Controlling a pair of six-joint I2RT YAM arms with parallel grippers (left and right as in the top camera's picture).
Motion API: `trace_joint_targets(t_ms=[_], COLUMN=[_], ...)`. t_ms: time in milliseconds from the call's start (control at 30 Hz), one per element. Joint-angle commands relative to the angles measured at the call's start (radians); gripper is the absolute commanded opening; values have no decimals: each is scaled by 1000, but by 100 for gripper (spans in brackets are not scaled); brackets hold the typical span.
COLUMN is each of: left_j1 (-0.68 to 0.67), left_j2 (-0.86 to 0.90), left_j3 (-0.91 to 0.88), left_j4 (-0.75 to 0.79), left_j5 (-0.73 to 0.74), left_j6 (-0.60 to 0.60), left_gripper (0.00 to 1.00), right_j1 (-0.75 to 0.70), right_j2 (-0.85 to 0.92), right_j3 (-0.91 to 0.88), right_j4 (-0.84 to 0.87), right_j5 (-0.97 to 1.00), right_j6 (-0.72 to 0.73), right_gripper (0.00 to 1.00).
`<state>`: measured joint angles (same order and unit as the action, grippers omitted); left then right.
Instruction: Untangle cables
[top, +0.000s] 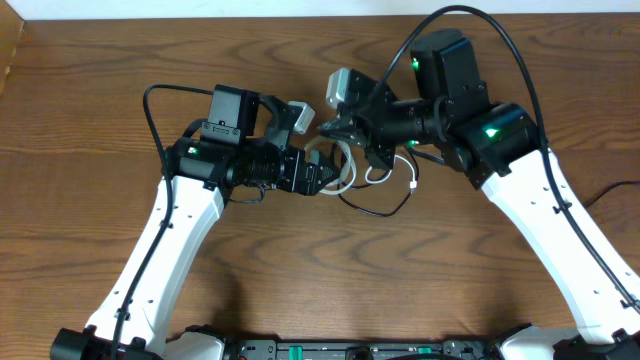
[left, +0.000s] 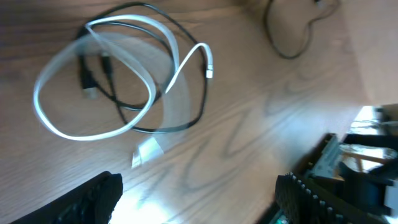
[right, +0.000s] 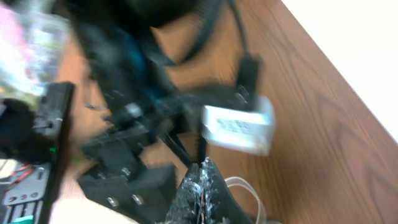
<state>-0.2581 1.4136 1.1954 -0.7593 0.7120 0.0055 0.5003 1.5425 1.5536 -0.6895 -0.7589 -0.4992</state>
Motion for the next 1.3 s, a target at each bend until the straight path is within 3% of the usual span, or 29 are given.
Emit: trace_joint_targets(t_ms=[0,167,233,400,600,700,833,1133,1267], left_j1=[0,0,0,0,0,0,0,92,128], left_j2=[-16,-16,-16,-16,-16,-16,-16,-16,-16], left_j3=[2,2,2,2,2,2,2,2,2], left_j4=[-3,-3,-3,-3,-3,-3,-3,-42,-48], left_j5=[-130,-253,-319,-531,-651,-655,-690,-729,-697], left_j6=[20,20,10,-134,-300,-348,-386,-464,-464], left_gripper=[84,84,84,84,84,84,84,84,84], right_j1=[-11,-11,-14,-14,-14,-13,5,61,82], right_j2=[2,2,2,3,6,12,16,29,69], right_j3=[-4,-4,-4,-12,-89,-164,-283,-547,-615], right_j4=[-42,-138,-182,-246,-200,-131,6,439,603], right_j5=[285,459,462,461,462,461,461,499,565], right_j6=[121,128,128,155,296,449,605,619,647], right_gripper=[1,2,14,19,23,24,40,38,45])
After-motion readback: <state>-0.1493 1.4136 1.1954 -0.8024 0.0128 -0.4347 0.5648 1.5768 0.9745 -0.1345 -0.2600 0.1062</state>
